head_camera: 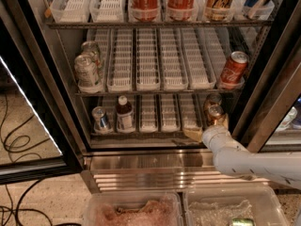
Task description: Pick orange can from bottom shelf of fridge
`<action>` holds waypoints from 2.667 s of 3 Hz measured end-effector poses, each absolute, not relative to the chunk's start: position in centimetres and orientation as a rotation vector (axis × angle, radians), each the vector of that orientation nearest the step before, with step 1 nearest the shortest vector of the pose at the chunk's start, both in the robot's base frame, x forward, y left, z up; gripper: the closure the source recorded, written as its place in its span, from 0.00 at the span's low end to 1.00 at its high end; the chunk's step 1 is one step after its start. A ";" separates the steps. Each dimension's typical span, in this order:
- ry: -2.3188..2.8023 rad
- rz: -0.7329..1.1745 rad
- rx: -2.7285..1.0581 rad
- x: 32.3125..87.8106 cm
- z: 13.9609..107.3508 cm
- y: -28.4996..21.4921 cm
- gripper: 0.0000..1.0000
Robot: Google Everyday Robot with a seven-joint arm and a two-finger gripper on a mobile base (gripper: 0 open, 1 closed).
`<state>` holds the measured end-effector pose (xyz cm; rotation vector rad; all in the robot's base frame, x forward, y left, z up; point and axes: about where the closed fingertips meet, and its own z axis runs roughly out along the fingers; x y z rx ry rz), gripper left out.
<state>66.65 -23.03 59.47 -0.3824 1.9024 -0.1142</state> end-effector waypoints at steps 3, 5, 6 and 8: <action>1.804 -0.064 -0.326 66.5 61.6 -22.8 0.00; 1.753 -0.138 -0.278 68.9 62.7 -24.1 0.00; 1.753 -0.138 -0.278 68.9 62.7 -24.1 0.00; 1.753 -0.138 -0.278 68.9 62.7 -24.1 0.42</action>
Offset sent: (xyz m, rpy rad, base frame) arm 0.0058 -0.0035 0.0035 0.0507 -0.0471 -0.0153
